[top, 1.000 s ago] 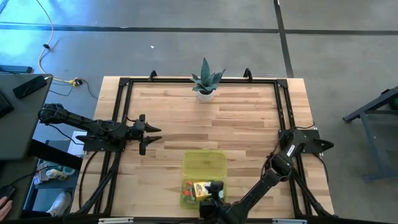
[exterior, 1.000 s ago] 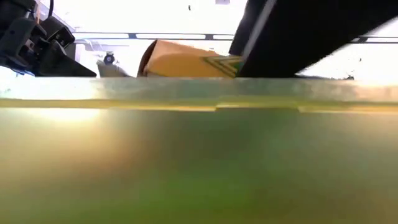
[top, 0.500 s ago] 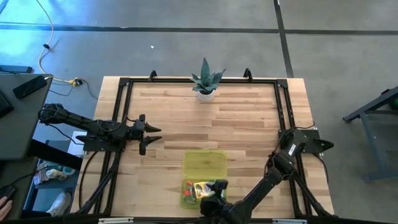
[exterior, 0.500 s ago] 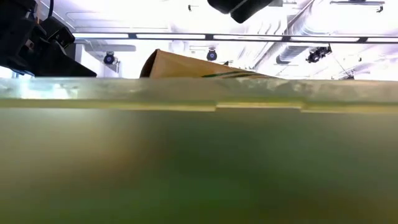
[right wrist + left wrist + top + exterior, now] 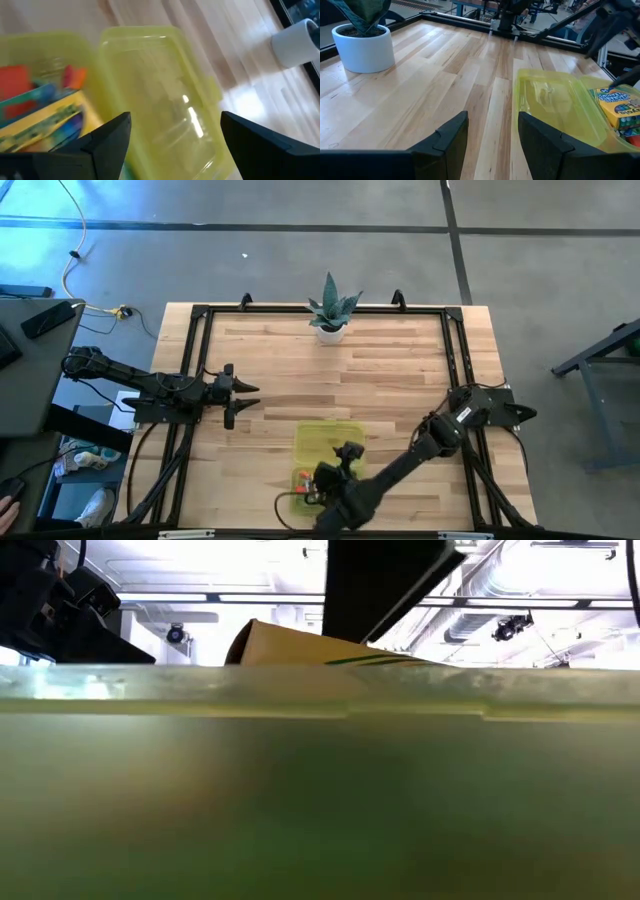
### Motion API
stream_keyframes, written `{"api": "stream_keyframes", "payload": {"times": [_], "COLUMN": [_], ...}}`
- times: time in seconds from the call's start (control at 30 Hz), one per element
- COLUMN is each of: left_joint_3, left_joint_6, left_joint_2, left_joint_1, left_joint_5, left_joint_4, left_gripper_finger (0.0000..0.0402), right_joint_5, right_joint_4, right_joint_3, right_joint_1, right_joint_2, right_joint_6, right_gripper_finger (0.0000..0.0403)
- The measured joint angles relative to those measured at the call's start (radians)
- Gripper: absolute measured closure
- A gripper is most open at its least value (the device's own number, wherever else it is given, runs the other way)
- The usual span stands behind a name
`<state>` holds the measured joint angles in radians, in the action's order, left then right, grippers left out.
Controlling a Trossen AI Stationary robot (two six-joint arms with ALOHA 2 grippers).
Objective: Pack school essentials
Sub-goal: Close the yellow supply box
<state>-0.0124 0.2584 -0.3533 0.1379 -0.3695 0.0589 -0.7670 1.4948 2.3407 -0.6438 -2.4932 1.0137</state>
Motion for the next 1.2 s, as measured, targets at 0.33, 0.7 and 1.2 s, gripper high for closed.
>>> {"api": "stream_keyframes", "payload": {"times": [0.33,0.7,1.2], "left_joint_3": [0.000,0.000,0.000], "left_joint_6": [0.000,0.000,0.000], "left_joint_2": [0.000,0.000,0.000], "left_joint_1": [0.000,0.000,0.000], "left_joint_5": [0.000,0.000,0.000], "left_joint_4": [0.000,0.000,0.000], "left_gripper_finger": [0.0241,0.0241,0.0241], "right_joint_5": [0.047,0.154,0.484], "right_joint_4": [-0.019,-0.171,-0.237], "right_joint_3": [0.001,0.001,0.001], "right_joint_1": [0.096,0.228,0.423], "right_joint_2": [0.008,0.008,0.008], "right_joint_6": [-0.185,-0.561,-0.886], "right_gripper_finger": [0.0105,0.0105,0.0105]}}
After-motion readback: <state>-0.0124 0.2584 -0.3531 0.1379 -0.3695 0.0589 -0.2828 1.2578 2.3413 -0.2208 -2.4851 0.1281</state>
